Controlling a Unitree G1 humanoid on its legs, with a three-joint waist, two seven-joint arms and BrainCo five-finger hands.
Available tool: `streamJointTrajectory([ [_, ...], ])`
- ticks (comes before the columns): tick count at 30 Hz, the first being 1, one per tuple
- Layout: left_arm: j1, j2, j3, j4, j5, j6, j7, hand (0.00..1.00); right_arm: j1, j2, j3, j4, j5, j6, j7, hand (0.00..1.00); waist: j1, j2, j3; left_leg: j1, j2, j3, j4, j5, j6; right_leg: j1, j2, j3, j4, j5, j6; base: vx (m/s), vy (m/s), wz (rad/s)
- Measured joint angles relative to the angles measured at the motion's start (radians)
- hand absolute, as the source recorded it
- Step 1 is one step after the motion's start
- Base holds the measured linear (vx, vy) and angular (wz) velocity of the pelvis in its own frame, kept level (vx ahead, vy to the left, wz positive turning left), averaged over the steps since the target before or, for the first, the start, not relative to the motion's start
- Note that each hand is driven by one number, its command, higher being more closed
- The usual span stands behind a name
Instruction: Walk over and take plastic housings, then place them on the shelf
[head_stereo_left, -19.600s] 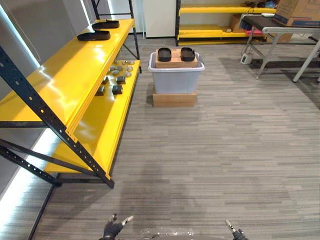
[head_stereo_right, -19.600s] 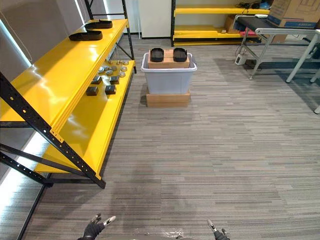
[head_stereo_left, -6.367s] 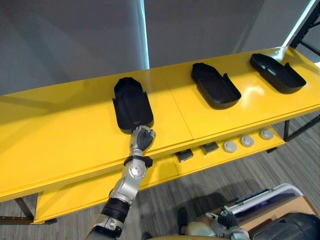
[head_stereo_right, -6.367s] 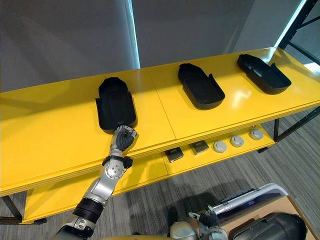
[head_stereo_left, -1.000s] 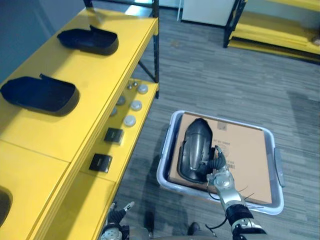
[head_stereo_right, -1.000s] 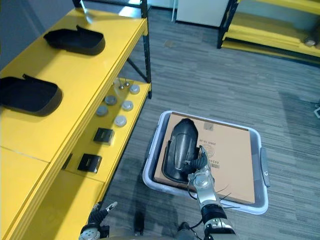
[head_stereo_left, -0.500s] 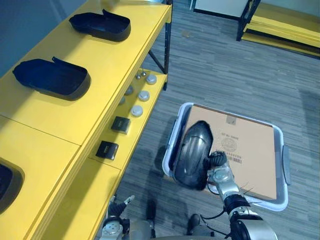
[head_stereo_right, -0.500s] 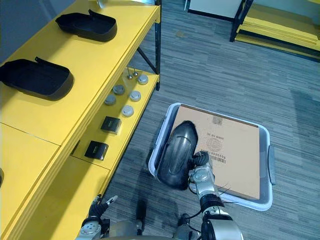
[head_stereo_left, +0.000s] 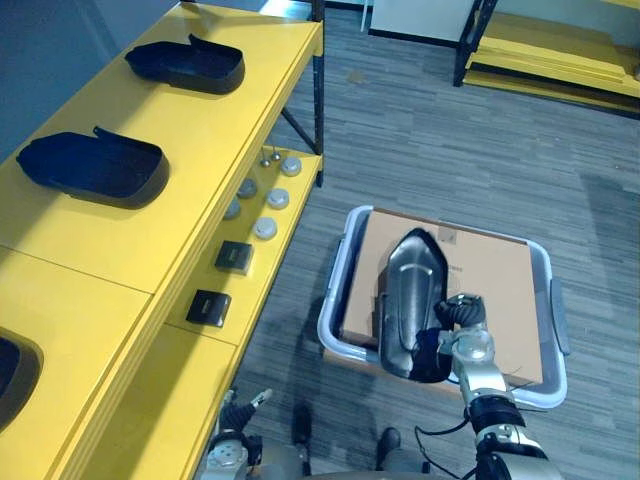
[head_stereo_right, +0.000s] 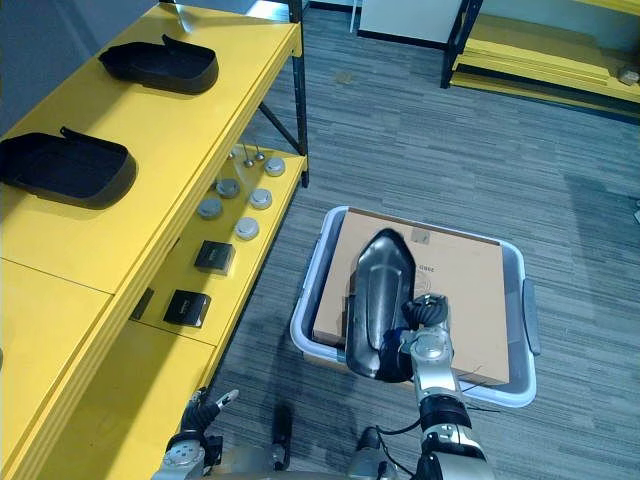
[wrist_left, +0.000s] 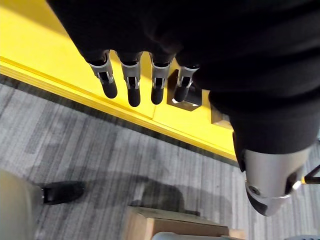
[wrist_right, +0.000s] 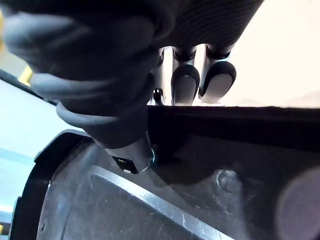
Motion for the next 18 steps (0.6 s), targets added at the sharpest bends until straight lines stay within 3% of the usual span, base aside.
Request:
streamJointTrajectory([
  [9, -0.003, -0.028, -0.154, -0.625, -0.019, -0.069, 0.02, 0.0, 0.06, 0.047, 0.053, -0.374, -0.036, -0.039, -0.088, 1.0, -0.009, 0.009, -0.034, -0.001, 0.004, 0.009, 0.0, -0.001, 0.0, -0.01, 0.003, 0.016, 0.004, 0.0, 0.0, 0.0, -0.01, -0.04],
  [13, -0.025, -0.03, -0.207, -0.732, -0.007, -0.089, 0.05, 0.0, 0.058, 0.06, 0.119, -0.471, -0.039, -0.062, -0.1, 1.0, -0.005, 0.012, -0.068, -0.004, 0.004, 0.009, 0.001, -0.001, 0.0, -0.015, 0.004, 0.019, 0.005, 0.0, 0.0, 0.0, -0.002, -0.01],
  [18, -0.096, -0.036, -0.304, -0.749, 0.068, -0.09, 0.068, 0.0, 0.04, 0.095, 0.225, -0.552, -0.032, -0.085, -0.1, 1.0, -0.007, 0.012, -0.09, 0.004, 0.006, 0.012, 0.001, -0.001, 0.001, -0.016, 0.003, 0.024, 0.018, -0.002, -0.003, -0.01, 0.002, -0.02],
])
